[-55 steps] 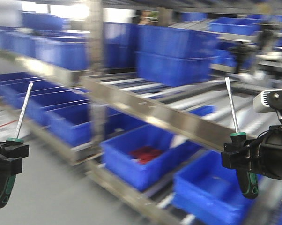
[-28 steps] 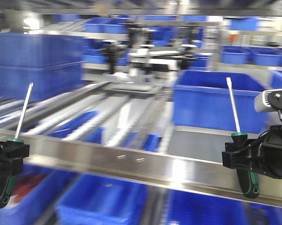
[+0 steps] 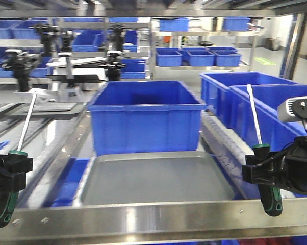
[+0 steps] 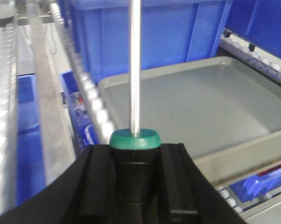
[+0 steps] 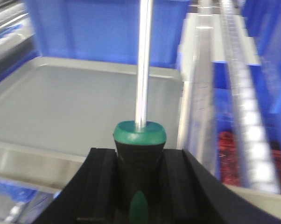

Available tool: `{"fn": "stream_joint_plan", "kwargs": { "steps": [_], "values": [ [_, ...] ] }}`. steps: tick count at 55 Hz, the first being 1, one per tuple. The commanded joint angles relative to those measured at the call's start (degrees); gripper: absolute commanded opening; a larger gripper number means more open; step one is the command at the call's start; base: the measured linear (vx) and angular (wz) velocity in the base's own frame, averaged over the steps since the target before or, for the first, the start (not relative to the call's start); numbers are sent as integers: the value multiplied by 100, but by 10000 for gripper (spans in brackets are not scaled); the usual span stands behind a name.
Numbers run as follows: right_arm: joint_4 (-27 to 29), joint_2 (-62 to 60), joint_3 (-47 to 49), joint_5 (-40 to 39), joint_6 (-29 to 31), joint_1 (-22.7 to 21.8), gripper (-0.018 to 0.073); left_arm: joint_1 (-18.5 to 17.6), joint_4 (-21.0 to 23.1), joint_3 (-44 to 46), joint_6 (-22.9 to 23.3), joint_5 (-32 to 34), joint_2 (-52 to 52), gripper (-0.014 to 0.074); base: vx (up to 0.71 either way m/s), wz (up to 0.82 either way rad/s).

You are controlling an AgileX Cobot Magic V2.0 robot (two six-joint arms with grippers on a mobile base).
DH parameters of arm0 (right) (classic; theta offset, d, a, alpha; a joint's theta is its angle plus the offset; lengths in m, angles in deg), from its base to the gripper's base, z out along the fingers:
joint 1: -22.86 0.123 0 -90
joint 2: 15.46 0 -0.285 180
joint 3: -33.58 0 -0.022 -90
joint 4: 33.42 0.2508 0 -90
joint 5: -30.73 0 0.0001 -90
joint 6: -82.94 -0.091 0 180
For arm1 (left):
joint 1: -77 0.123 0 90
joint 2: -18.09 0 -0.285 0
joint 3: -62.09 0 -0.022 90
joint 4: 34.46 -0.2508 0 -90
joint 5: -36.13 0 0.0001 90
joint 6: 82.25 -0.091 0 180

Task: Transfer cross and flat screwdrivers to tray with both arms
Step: 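Drive along the shelves to the grey metal tray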

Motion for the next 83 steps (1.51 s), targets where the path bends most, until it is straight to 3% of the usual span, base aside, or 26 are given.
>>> {"fn": "stream_joint_plan", "kwargs": {
  "steps": [1,43,83],
  "values": [
    [-35,-110,196,-526,11,-15,-8,-26,136,173,54,485,121,3,22,-29],
    [-35,-110,196,-526,11,-15,-8,-26,136,173,54,485,121,3,21,-2],
    [-35,-110,196,-526,11,-15,-8,-26,136,173,54,485,121,3,3,3]
  ]
}}
